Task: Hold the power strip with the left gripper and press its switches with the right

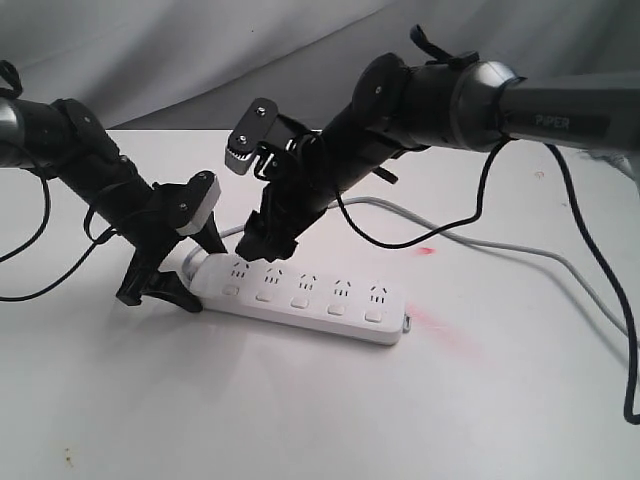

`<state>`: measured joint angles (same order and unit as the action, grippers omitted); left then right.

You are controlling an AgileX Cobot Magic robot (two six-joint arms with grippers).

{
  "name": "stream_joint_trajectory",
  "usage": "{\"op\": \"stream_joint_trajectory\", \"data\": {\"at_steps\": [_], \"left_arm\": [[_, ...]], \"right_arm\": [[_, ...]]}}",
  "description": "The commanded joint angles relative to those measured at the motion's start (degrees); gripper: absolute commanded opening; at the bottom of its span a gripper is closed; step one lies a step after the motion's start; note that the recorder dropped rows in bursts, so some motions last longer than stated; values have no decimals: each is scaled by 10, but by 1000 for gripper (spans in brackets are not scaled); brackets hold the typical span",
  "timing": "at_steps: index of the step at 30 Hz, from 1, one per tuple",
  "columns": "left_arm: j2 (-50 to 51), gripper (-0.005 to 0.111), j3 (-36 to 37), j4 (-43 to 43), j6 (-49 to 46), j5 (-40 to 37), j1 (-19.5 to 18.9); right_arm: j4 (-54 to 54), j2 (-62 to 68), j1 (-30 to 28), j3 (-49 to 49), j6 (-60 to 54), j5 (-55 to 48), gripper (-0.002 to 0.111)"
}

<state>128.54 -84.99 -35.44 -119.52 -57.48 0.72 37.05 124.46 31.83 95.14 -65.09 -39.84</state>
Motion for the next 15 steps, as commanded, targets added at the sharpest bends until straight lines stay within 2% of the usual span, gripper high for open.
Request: {"op": "stream_joint_trajectory", "data": {"at_steps": [1, 15], "left_arm": [[3, 32, 0, 14, -1, -12, 2], [3, 32, 0, 14, -1, -12, 2]], "right_arm": [[8, -1, -12, 0, 4, -24, 76], [20, 43, -12, 0, 4, -15, 76]]}}
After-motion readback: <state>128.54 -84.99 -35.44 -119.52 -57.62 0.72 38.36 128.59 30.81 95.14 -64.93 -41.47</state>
